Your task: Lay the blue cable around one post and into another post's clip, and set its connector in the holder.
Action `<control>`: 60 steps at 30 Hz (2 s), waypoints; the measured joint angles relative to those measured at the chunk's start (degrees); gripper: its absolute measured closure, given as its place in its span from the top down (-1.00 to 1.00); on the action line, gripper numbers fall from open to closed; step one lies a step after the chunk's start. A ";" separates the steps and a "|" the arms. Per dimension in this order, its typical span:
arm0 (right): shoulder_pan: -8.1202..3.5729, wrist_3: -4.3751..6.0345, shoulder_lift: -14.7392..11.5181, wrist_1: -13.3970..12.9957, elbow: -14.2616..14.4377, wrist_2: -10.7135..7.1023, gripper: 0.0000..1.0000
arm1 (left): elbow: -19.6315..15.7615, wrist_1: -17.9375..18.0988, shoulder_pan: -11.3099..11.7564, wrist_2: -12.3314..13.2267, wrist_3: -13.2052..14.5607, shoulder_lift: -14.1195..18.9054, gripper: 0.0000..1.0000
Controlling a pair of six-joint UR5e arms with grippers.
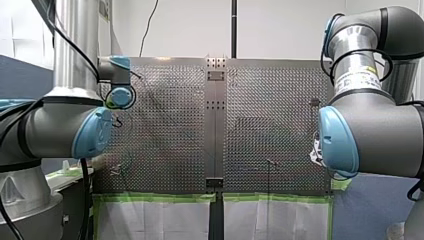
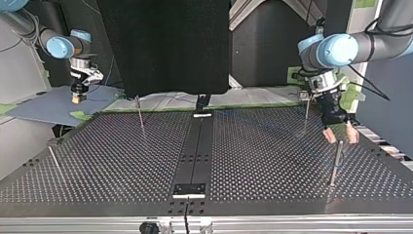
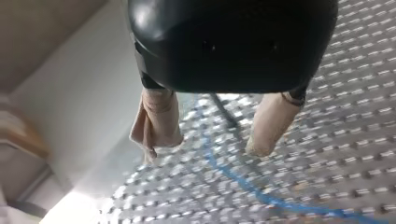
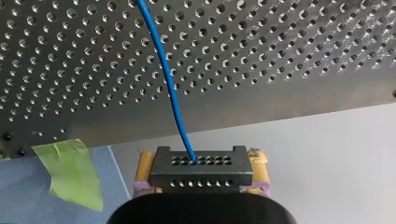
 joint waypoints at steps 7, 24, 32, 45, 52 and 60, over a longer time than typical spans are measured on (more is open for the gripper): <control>0.00 -0.01 0.07 -0.02 0.01 0.00 -1.00 | 1.35 0.58 1.29 2.94 -3.58 -0.04 1.00; -0.02 -0.03 0.11 0.09 0.01 0.00 -1.00 | 1.73 1.21 1.48 5.59 -12.96 -1.23 1.00; -0.01 -0.02 0.16 -0.15 0.00 0.04 -1.00 | 3.38 1.20 0.67 6.33 -17.81 -5.67 1.00; -0.01 -0.18 0.26 -0.14 0.00 0.04 -1.00 | 8.30 -1.73 0.63 3.47 -19.75 -7.25 1.00; 0.00 -0.18 0.31 -0.02 0.01 0.04 -1.00 | 9.14 -2.06 1.06 3.45 -19.67 -7.75 1.00; -0.14 -0.13 0.27 0.14 -0.03 0.20 -1.00 | 10.23 -2.80 0.85 4.32 -18.68 -10.24 1.00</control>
